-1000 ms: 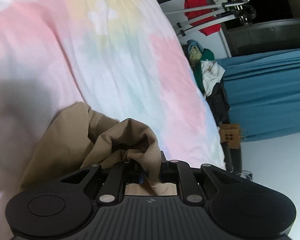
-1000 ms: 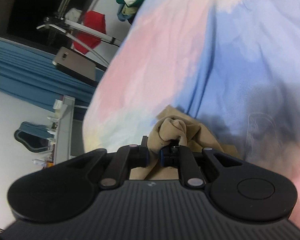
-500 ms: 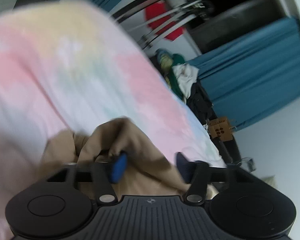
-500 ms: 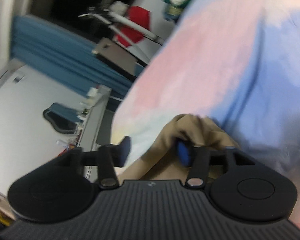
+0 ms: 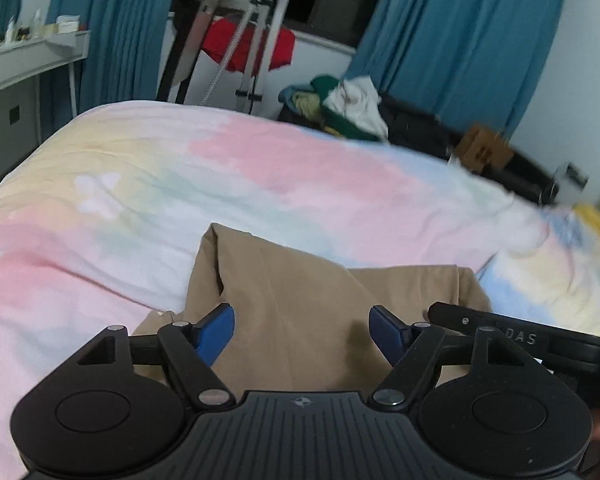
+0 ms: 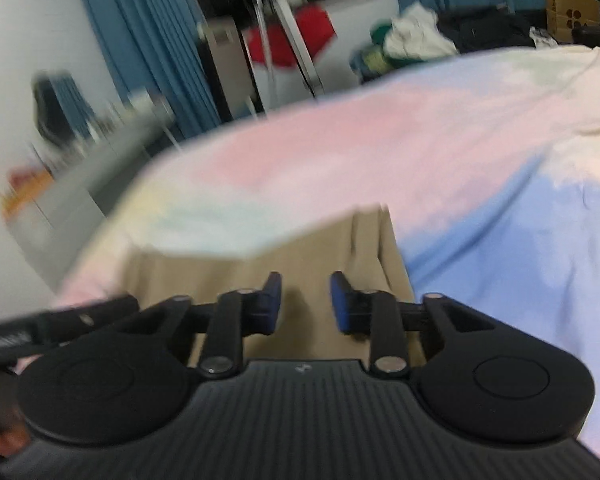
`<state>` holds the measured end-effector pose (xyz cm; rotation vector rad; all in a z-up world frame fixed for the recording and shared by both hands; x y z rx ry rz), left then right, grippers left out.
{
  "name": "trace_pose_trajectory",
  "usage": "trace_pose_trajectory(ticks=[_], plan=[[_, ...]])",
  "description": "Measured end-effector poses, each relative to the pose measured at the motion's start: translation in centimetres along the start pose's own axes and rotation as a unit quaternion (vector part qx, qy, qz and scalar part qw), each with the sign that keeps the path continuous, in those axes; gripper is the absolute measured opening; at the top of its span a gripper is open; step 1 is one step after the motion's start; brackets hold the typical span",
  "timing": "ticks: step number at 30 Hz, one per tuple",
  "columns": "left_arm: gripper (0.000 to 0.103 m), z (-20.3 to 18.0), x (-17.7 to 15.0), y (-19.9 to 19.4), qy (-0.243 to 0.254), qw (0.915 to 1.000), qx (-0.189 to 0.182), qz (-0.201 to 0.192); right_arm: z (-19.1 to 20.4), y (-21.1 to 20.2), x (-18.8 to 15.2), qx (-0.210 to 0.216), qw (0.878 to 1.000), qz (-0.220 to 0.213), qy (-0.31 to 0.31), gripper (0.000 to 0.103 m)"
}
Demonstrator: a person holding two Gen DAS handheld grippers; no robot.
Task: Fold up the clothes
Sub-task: 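Open both tools and release the shirt bundle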
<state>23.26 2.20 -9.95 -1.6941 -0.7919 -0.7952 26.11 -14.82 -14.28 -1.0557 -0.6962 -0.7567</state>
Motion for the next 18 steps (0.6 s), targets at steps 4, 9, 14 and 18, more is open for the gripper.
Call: trace_pose_trajectory(ticks=[4, 9, 14, 18], plan=[[0.074, -0.4, -0.4, 0.3, 0.023, 0.9997, 0.011, 0.001, 0.7, 0.2, -0.1, -0.006, 1.0, -0.001, -0.024, 0.025], [0.074, -1.1, -0.4, -0.8, 0.034, 0.9993, 0.015, -0.001, 1.5, -1.7, 0.0, 0.003, 1.0, -0.008, -0.01, 0.026], [0.074, -2.0, -0.5, -3.5, 0.044, 0.9989, 0.015, -0.008, 3.2, -4.6, 0.0, 0.001, 0.999, -0.02, -0.042, 0.027], [0.074, -2.6, -0.7, -5.3, 0.064, 0.9977, 0.017, -0.014, 3.8, -6.2, -0.1, 0.001, 0.999, -0.022, -0.049, 0.027]])
Point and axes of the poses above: each gripper's, at about its wrist camera, not at the fingertips, and y roughly the way its jaws point, z to its left, x to its top, the point moved 7 cm from there along y, roughly the way its jaws point, and after that the axes turned 6 degrees about -z, right-handed, at the moved point
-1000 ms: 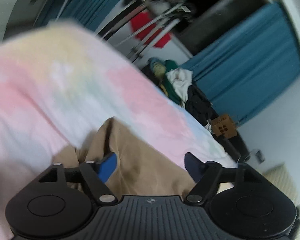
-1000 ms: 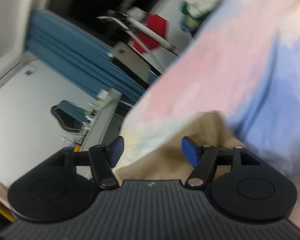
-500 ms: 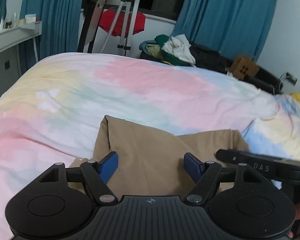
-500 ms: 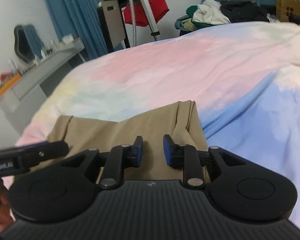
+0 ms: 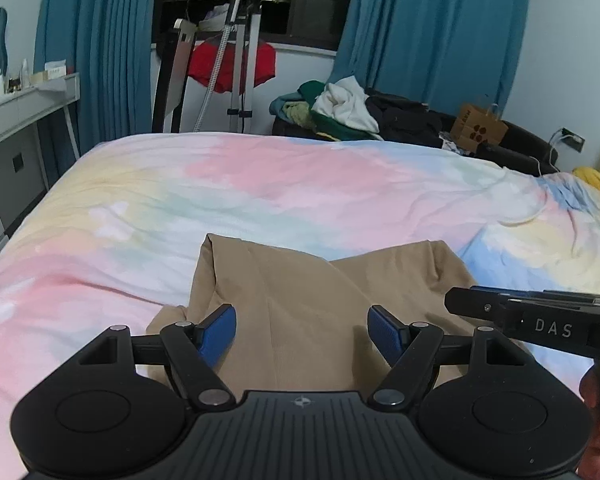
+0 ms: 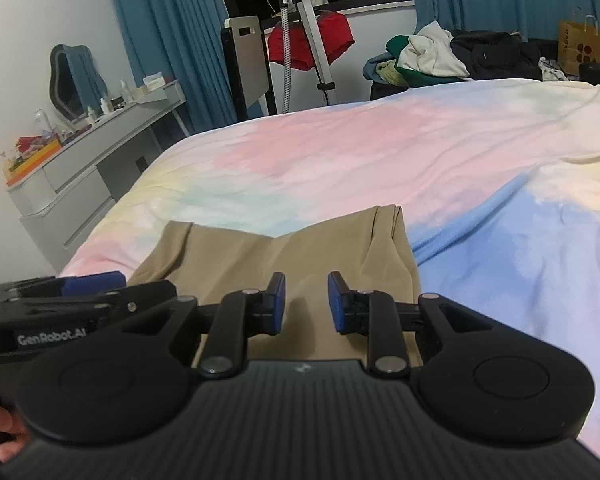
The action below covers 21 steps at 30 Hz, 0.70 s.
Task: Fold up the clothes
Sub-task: 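Open both tools and release the shirt bundle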
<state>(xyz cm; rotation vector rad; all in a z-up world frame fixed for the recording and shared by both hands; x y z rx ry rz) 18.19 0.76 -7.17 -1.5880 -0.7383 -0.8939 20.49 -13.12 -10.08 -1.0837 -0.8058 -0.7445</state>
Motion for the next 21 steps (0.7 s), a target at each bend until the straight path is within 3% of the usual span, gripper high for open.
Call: trace_pose_trajectory(ticks=[4, 12, 19, 21], plan=[[0.075, -0.1, -0.3, -0.4, 0.011, 0.9999, 0.006, 0.003, 0.3, -0.2, -0.3, -0.005, 1.0, 0.001, -0.008, 0.027], [0.076, 0.7, -1.8, 1.6, -0.014, 0.9991, -0.002, 0.039, -0.4, 2.8, -2.8, -0.012, 0.999, 0.048, -0.006, 0.026], [0.076, 0.7, -1.5, 0.8, -0.028, 0.999, -0.001, 0.036, -0.6, 2.7, -2.7, -0.006, 0.999, 0.046, 0.009, 0.026], [0.076, 0.7, -1.1, -0.4, -0.057, 0.9975, -0.007, 0.041, -0.6, 2.2, -2.6, -0.008, 0.999, 0.042, 0.01, 0.027]])
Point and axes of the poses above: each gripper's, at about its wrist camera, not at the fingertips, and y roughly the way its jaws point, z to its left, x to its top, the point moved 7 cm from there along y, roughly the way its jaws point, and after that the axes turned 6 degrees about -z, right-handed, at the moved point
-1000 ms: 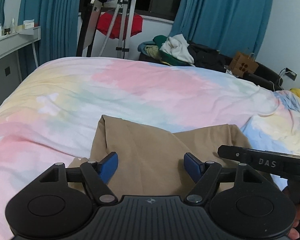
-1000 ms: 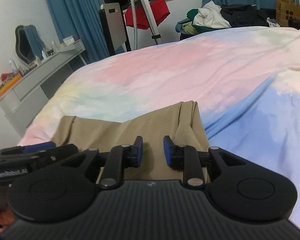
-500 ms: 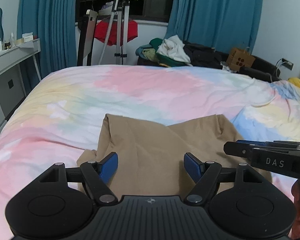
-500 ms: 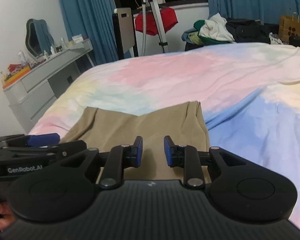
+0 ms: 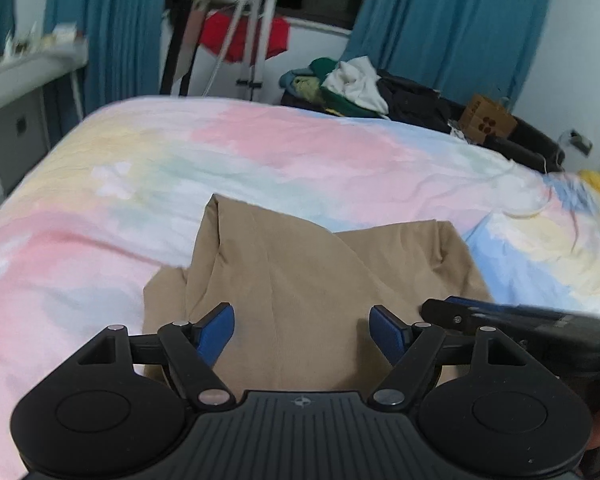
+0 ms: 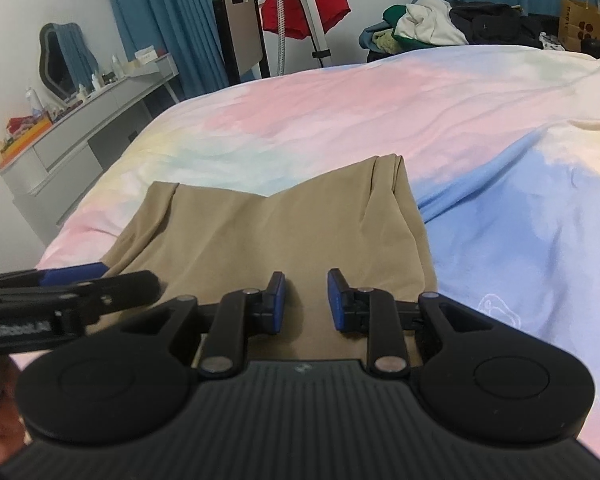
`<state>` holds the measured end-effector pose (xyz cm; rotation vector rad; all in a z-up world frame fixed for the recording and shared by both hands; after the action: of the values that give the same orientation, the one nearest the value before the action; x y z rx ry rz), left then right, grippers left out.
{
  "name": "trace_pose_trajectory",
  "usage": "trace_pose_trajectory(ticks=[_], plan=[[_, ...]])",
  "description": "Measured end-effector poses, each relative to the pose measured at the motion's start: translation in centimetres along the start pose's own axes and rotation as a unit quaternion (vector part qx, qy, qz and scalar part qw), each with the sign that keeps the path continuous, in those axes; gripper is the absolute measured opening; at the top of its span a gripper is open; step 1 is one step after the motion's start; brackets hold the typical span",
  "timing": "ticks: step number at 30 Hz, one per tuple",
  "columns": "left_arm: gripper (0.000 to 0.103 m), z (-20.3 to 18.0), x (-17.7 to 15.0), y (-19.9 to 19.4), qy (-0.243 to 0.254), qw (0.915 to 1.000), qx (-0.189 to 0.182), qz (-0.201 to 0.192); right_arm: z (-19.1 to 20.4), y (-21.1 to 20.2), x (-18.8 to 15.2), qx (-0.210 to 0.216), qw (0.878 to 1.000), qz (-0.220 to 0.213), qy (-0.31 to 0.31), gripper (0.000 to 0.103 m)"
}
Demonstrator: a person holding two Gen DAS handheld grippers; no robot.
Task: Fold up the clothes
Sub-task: 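Open both tools and release the shirt bundle, then grasp the shirt bundle's edge with both tools and fold it over once more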
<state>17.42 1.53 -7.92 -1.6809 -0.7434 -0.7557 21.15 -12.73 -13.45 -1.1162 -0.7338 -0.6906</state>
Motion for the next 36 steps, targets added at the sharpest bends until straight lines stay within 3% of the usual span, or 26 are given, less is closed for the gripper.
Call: trace_pose_trajectory(ticks=[2, 5, 9, 12, 15, 19, 26, 29, 33, 35, 36], plan=[[0.078, 0.1, 0.6, -1.7, -0.048, 0.9986, -0.021, 0.001, 0.1, -0.3, 0.1, -0.001, 1.0, -0.002, -0.002, 0.027], [0.085, 0.7, 0.3, -4.0, -0.146, 0.9865, -0.07, 0.022, 0.2, -0.7, 0.2, 0.001, 1.0, -0.003, 0.002, 0.027], [0.086, 2.4, -2.3, -4.1, -0.247, 0.9586, -0.105, 0.096, 0.1, -0.8, 0.3, 0.004, 1.0, -0.003, 0.007, 0.027], [0.086, 4.0, -4.7, -2.1, -0.306, 0.9363, -0.097, 0.143, 0.0, -0.8, 0.4, 0.004, 1.0, -0.002, 0.009, 0.027], [0.086, 5.0, -5.7, -0.1, -0.359, 0.9155, -0.103, 0.149, 0.0, -1.0, 0.6, 0.006, 1.0, -0.006, 0.015, 0.027], [0.086, 6.6, -5.7, 1.1, -0.418, 0.8959, -0.093, 0.118, -0.2, -1.5, 1.0, 0.012, 0.999, -0.015, 0.034, 0.027], [0.084, 7.6, -4.6, 1.7, -0.445, 0.8858, -0.114, 0.067, -0.5, -2.8, 1.9, 0.045, 0.993, -0.035, 0.104, 0.027], [0.084, 7.4, -3.5, 1.0, -0.449, 0.8803, -0.148, 0.035, -1.6, -3.6, 1.9, 0.107, 0.969, -0.02, 0.222, 0.028], [0.084, 6.8, -1.8, 0.1, -0.438, 0.8798, -0.185, 0.001, -2.6, -4.5, 1.6, 0.194, 0.912, 0.007, 0.361, 0.032], [0.084, 6.6, -1.5, -0.1, -0.436, 0.8791, -0.191, -0.006, -2.3, -4.6, 0.8, 0.22, 0.888, 0.024, 0.404, 0.041], [0.084, 6.5, -1.3, -0.2, -0.436, 0.8788, -0.194, -0.009, -2.1, -4.5, 0.3, 0.232, 0.874, 0.033, 0.425, 0.052]])
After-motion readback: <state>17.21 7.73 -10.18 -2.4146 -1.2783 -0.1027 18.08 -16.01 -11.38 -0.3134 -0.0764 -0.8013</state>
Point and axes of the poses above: each gripper's, at about its wrist camera, not at the fingertips, and y roughly the way its jaws point, z to its left, x to its top, the point moved 7 cm from there along y, roughly the way its jaws point, and after that the axes turned 6 degrees about -z, right-handed, at the moved point
